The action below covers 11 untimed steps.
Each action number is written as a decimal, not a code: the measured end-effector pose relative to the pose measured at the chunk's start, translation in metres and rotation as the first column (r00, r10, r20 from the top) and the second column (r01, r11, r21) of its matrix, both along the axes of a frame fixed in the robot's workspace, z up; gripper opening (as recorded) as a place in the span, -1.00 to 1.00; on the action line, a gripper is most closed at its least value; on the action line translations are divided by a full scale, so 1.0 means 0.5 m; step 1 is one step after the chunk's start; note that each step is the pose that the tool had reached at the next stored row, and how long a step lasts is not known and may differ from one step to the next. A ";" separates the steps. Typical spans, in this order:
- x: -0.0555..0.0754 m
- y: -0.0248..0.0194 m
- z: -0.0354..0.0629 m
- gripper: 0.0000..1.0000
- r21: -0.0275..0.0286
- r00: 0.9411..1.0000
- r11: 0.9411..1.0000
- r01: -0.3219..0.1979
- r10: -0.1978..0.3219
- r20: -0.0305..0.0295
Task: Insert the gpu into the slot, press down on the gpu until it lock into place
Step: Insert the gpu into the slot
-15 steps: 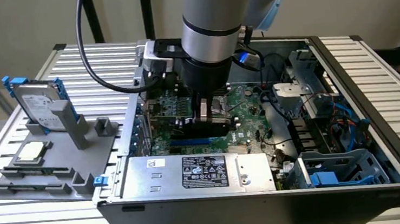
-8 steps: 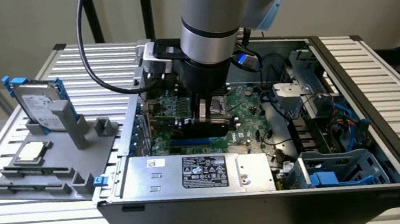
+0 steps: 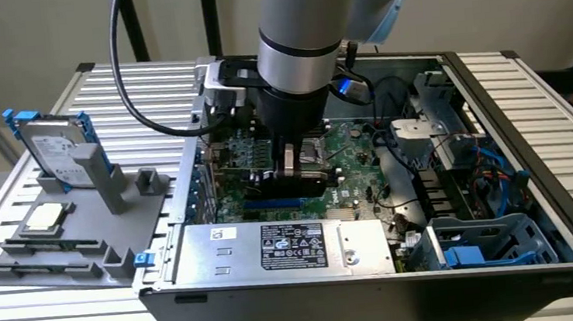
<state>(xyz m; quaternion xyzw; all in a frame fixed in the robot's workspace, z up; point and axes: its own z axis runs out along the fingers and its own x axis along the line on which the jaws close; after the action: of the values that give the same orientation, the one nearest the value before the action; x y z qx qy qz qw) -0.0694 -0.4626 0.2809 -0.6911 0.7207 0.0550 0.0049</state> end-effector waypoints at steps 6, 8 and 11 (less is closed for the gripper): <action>-0.002 0.0016 -0.004 -0.48 -0.001 1.000 1.000 0.000 0.000 0.000; -0.003 0.0024 -0.006 -0.48 -0.001 1.000 1.000 0.000 0.000 0.000; -0.004 0.0036 -0.008 -0.48 -0.001 1.000 1.000 0.000 0.000 0.000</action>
<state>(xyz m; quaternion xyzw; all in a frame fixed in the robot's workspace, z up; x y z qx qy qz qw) -0.0713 -0.4608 0.2770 -0.6910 0.7207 0.0545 0.0044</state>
